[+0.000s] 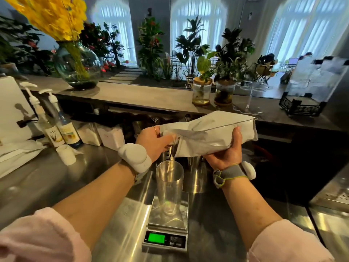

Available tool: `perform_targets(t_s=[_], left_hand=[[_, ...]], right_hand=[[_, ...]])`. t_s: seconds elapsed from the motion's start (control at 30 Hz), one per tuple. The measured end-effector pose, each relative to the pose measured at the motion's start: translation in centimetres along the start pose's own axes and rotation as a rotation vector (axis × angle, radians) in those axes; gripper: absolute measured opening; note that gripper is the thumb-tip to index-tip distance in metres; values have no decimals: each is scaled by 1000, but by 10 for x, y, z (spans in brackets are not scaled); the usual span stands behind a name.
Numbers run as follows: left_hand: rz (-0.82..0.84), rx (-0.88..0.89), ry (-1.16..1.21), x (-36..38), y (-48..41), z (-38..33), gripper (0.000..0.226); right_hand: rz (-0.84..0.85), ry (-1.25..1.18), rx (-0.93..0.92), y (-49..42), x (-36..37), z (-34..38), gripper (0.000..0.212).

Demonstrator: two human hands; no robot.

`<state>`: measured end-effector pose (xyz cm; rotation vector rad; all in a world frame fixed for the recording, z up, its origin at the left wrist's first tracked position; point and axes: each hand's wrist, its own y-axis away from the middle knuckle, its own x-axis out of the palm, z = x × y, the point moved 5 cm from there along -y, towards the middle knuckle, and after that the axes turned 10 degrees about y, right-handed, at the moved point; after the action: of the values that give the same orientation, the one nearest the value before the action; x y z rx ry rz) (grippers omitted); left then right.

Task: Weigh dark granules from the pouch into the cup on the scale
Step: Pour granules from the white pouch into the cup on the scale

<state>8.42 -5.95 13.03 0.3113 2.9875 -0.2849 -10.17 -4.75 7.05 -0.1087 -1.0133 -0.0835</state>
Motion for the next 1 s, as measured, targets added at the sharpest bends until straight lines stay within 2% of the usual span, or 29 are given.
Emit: perform_targets(t_s=[0.07, 0.2, 0.27, 0.37, 0.43, 0.5, 0.6, 0.77, 0.83, 0.93, 1.0], left_hand=[[6, 10, -154, 1, -3, 6, 3], [49, -54, -292, 1, -10, 26, 14], [80, -70, -311, 0, -12, 36, 11], [96, -107, -185, -2, -13, 48, 18], [92, -124, -128, -3, -12, 52, 15], [87, -142, -95, -5, -13, 56, 11], [85, -154, -75, -8, -15, 61, 18], [106, -157, -86, -8, -15, 62, 15], [111, -161, -78, -8, -16, 61, 12], [99, -173, -57, -9, -15, 62, 14], [95, -180, -37, -9, -14, 62, 16]], right_hand=[[-42, 20, 8, -1, -9, -3, 57], [-155, 66, 22, -3, -25, -9, 50], [-172, 92, 21, -2, -30, -11, 46], [-186, 119, 31, -6, -34, -14, 42], [-186, 133, 41, -7, -34, -17, 47], [-183, 146, 54, -9, -35, -22, 63], [-169, 165, 52, -14, -38, -27, 88], [-138, 154, 38, -20, -42, -27, 91], [-121, 162, 37, -20, -41, -27, 84], [-118, 171, 34, -18, -38, -26, 61], [-139, 179, 27, -16, -37, -25, 60]])
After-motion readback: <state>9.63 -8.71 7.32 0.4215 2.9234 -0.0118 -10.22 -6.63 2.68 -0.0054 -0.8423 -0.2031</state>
